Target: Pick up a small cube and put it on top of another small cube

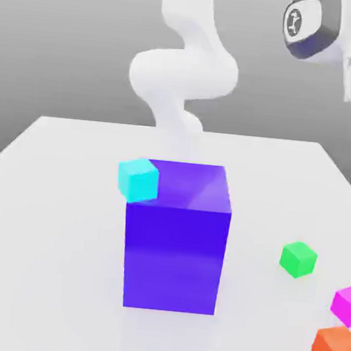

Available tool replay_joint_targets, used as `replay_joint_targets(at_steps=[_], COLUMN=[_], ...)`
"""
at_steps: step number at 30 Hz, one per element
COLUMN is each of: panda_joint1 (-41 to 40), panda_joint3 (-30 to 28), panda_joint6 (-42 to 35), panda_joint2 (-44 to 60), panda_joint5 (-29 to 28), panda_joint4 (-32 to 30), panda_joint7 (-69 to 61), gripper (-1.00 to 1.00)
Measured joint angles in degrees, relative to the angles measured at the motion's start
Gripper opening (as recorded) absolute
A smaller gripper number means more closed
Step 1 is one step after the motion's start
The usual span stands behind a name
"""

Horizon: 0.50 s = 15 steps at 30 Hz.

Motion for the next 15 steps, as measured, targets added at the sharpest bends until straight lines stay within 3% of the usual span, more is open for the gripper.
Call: replay_joint_targets(at_steps=[8,13,14,15], panda_joint1=[6.4,9.1,9.5,9.5], panda_joint3=[4.1,2.4,1.9,1.9], panda_joint6=[6.2,13.2,14.5,14.5], panda_joint2=[16.8,27.2,28.8,28.8], panda_joint5=[-6.4,-10.6,-11.1,-11.1], panda_joint4=[-1.9,-0.5,-0.1,-0.1], panda_joint7=[-15.0,-14.8,-14.5,-14.5], gripper=[0.0,0.0,-1.0,-1.0])
